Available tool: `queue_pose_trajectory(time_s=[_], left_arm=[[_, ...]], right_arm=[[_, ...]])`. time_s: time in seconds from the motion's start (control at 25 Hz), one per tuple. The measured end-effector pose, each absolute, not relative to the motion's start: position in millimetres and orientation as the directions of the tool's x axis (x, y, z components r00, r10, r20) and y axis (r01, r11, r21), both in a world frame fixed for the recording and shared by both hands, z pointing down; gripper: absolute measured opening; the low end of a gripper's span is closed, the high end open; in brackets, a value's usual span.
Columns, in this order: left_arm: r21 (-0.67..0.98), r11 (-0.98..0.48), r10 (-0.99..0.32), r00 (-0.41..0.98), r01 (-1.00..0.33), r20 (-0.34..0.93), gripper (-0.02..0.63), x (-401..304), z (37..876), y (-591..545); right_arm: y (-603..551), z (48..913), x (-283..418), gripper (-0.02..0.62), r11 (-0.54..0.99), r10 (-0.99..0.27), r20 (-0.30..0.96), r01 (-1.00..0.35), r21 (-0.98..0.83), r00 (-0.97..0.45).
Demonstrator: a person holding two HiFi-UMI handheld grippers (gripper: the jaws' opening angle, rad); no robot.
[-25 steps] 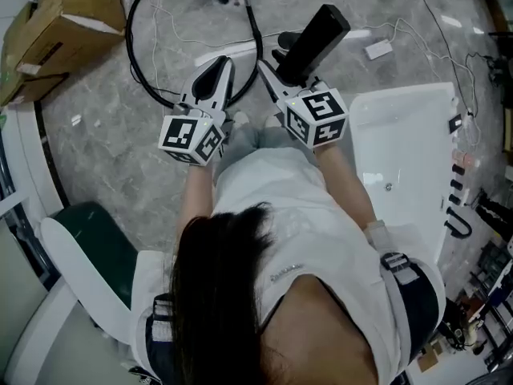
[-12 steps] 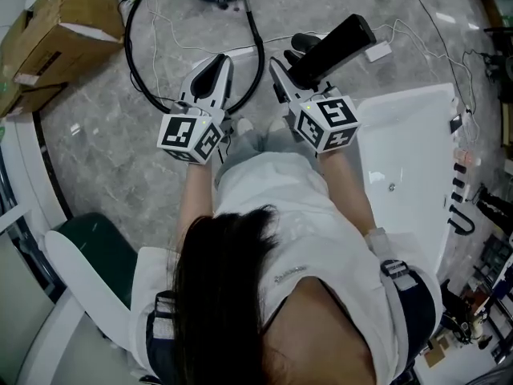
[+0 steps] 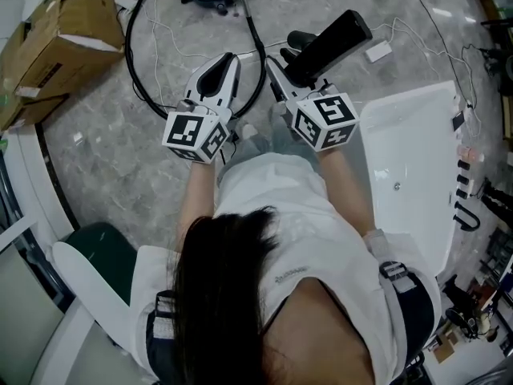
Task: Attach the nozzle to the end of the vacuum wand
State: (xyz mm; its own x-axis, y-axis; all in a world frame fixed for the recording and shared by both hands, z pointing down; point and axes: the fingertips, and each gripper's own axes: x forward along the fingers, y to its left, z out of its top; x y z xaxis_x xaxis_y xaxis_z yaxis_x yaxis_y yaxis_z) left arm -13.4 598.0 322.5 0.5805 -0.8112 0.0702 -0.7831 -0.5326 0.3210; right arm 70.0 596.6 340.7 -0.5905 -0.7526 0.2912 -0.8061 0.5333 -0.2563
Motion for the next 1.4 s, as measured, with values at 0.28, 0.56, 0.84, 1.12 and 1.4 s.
queue_pose_trajectory(time_s=[0.28,0.56,0.84,1.12,1.4], left_arm=[[0.333,-0.517,-0.820,0.568,-0.789,0.072,0.032,-1,326,555],[0.314,-0.429,-0.878,0.472,-0.847,0.072,0.032,1,322,492],[0.309,-0.373,-0.909,0.411,-0.875,0.065,0.032,13,316,441],[0.293,-0.352,-0.911,0.398,-0.889,0.111,0.032,34,326,405],[0.281,-0.319,-0.922,0.365,-0.905,0.131,0.032,45,325,373]], right_arm=[[556,345,73,0.141,0.574,-0.727,0.285,-0.781,-0.246,-0.624],[489,349,80,0.141,0.610,-0.683,0.318,-0.753,-0.246,-0.657],[431,350,97,0.141,0.631,-0.657,0.351,-0.741,-0.229,-0.668],[394,351,108,0.141,0.672,-0.621,0.359,-0.709,-0.215,-0.697],[363,349,113,0.141,0.700,-0.595,0.350,-0.680,-0.218,-0.724]])
